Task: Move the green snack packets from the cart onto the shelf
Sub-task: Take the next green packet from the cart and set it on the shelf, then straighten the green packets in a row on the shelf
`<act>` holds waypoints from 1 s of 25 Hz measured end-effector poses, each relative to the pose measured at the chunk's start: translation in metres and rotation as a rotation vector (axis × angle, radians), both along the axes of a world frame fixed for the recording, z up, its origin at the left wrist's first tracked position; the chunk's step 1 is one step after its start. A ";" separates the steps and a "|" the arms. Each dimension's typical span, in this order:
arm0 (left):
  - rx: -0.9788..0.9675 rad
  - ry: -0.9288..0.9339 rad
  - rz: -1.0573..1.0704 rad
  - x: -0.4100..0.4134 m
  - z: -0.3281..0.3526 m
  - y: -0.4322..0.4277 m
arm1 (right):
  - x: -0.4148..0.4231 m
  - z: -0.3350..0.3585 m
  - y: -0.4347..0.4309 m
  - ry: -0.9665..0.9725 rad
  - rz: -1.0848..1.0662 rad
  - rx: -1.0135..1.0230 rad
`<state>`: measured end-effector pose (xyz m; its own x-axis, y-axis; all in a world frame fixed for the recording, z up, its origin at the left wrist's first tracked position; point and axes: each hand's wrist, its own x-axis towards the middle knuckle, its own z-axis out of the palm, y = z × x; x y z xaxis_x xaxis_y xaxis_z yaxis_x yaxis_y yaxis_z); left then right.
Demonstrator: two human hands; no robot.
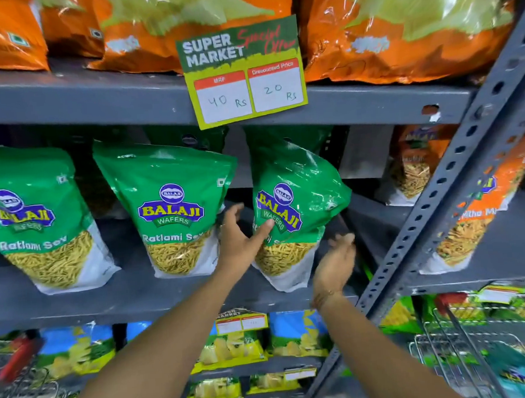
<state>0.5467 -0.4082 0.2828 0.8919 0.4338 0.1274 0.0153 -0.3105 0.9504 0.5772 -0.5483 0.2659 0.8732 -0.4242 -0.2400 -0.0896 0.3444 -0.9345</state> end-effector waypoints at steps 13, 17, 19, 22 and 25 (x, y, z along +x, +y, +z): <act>-0.140 0.213 0.014 0.001 -0.005 -0.033 | 0.012 -0.003 0.022 0.087 0.038 -0.297; -0.016 -0.158 0.178 -0.070 -0.015 0.032 | -0.067 -0.026 0.081 0.064 -0.060 -0.307; -0.102 -0.345 0.432 -0.101 -0.016 0.101 | -0.110 -0.024 0.148 -0.203 0.332 -0.284; -0.245 -0.499 0.860 -0.125 0.003 0.221 | -0.130 0.017 0.257 -0.453 0.701 -0.357; -0.276 -0.384 0.745 -0.124 0.032 0.311 | -0.119 0.066 0.341 -0.443 0.556 -0.398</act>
<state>0.4231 -0.0973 0.3146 0.2823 0.9451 0.1649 -0.2141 -0.1055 0.9711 0.4586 -0.2071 0.3318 0.9598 0.1190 0.2541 0.2567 -0.0074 -0.9665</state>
